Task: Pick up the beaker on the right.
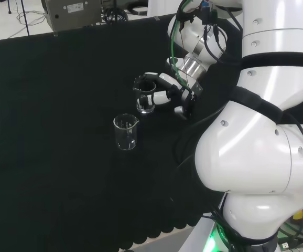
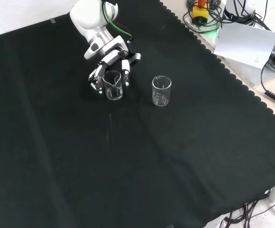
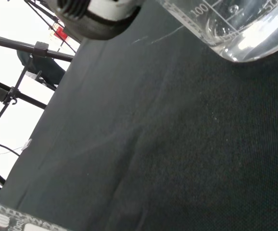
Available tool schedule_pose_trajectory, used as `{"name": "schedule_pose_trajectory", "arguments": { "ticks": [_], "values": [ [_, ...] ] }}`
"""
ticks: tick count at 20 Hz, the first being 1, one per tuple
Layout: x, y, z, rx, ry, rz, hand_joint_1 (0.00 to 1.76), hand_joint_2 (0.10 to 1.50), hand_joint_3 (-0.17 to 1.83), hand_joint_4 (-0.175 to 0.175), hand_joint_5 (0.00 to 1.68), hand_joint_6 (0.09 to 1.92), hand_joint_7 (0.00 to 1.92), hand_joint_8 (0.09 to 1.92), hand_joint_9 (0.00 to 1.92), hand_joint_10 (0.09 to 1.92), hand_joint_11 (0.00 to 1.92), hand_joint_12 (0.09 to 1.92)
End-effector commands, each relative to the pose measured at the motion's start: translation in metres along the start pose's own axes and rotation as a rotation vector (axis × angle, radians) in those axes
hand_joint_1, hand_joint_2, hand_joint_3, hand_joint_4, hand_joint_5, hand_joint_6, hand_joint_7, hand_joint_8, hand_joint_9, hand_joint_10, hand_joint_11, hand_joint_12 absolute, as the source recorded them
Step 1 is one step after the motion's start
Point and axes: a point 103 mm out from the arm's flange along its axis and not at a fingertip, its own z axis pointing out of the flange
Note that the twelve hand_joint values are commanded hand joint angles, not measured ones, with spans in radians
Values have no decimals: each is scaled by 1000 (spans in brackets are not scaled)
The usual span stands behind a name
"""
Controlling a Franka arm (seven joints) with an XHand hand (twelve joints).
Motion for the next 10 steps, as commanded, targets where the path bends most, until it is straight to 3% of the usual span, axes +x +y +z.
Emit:
{"name": "schedule_pose_trajectory", "arguments": {
  "ticks": [1, 9, 10],
  "values": [
    [-1, -1, 3, 7, 8, 8, 966, 861, -175, -57, 340, 802, 415, 762, 595, 565, 130, 1356],
    [-4, -1, 3, -37, 85, 26, 966, 863, -175, -57, 338, 800, 410, 764, 592, 567, 130, 1355],
    [-3, 0, 1, -55, 79, 34, 931, 934, -151, -42, 543, 822, 503, 760, 652, 573, 208, 1343]
  ]
}}
